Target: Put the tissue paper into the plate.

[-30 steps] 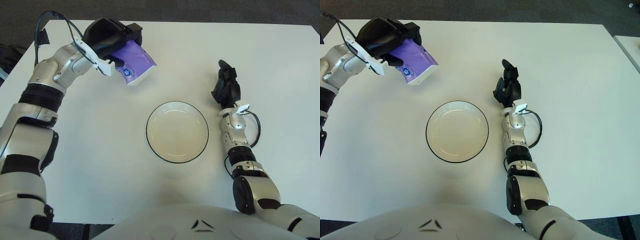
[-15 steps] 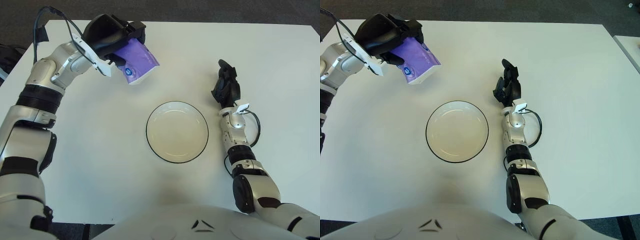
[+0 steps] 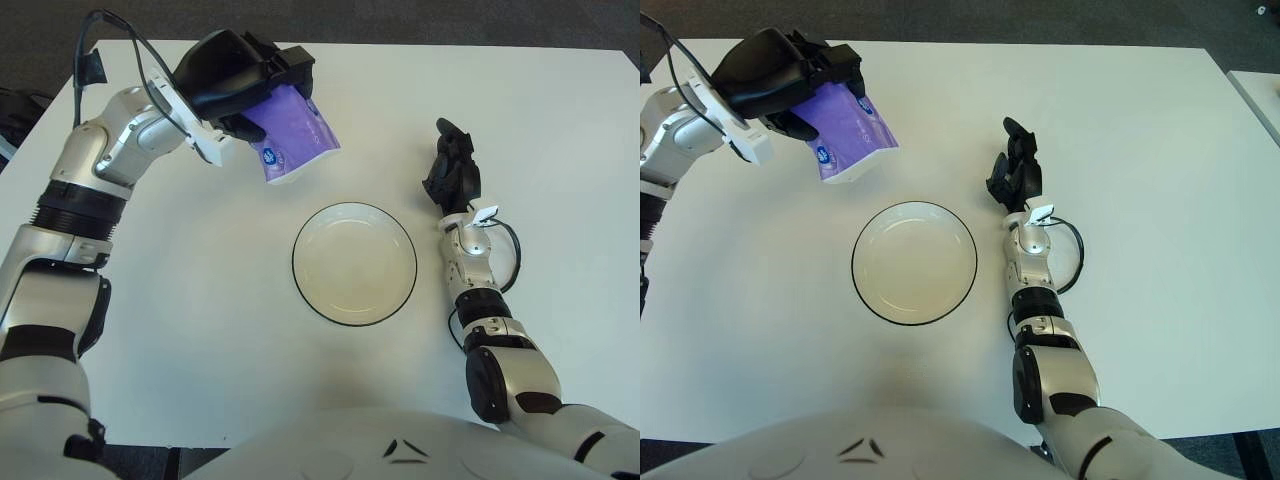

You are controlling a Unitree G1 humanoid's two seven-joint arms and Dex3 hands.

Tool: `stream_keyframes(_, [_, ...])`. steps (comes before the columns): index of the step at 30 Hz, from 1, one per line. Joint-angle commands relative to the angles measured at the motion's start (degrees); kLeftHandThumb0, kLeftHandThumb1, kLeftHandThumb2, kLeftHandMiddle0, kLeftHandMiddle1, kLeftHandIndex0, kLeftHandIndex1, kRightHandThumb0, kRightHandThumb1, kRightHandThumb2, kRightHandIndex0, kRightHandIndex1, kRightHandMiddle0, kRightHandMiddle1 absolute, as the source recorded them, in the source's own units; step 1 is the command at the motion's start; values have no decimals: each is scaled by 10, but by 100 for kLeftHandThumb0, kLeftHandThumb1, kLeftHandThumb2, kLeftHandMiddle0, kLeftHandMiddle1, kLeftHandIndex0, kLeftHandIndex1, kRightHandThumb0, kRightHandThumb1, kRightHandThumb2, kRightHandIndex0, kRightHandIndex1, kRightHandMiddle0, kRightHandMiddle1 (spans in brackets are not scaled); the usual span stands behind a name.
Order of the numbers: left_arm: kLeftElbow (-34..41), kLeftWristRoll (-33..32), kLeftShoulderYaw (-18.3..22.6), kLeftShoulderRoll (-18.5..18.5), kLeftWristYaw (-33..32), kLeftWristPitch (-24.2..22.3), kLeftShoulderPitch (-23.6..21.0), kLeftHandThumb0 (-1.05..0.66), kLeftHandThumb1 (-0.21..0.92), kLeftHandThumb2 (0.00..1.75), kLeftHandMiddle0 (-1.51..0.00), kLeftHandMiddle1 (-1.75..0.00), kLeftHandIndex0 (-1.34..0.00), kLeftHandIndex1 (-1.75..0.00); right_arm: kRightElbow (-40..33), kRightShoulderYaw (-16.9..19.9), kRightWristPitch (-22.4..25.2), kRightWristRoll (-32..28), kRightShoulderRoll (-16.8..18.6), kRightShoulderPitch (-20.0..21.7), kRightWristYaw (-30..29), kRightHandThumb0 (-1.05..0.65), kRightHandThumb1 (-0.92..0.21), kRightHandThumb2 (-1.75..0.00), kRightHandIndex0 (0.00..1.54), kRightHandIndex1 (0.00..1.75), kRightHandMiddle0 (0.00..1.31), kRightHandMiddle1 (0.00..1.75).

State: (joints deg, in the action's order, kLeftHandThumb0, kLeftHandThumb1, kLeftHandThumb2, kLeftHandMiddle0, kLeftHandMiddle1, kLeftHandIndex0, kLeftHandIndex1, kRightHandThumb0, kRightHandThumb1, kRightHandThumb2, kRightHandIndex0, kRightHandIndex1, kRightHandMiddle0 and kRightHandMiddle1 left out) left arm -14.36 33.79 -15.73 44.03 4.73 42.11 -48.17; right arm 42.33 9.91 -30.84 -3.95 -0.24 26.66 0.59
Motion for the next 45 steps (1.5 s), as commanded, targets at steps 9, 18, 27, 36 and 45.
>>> stream_keyframes(9, [57,-28,12,-31,15,46,19,-1,-9,175,-89,-175,-75,-167,111,9,56,-11,11,-84,4,-66,-92,-84,25,1,0,65])
stream_keyframes(18, [92,-38,15,-41,36,52,43,-1,-6,175,-88,-175,-69,-173,123,9,52,-10,9,-78,4,-65,-92,-85,24,0,0,63])
stream_keyframes(27, [116,-42,7,-36,73,70,46,-1,-6,175,-89,-175,-69,-173,127,9,54,-6,9,-76,-5,-65,-92,-84,21,0,0,66])
stream_keyframes(36, [136,-66,-32,-68,144,39,52,-1,-5,174,-88,-175,-67,-173,136,17,45,-17,14,-72,-4,-63,-92,-85,21,0,0,71])
stream_keyframes(45, [136,-54,-39,-96,144,57,70,-1,-3,172,-87,-175,-65,-175,156,32,37,-31,20,-62,9,-63,-92,-80,23,1,0,75])
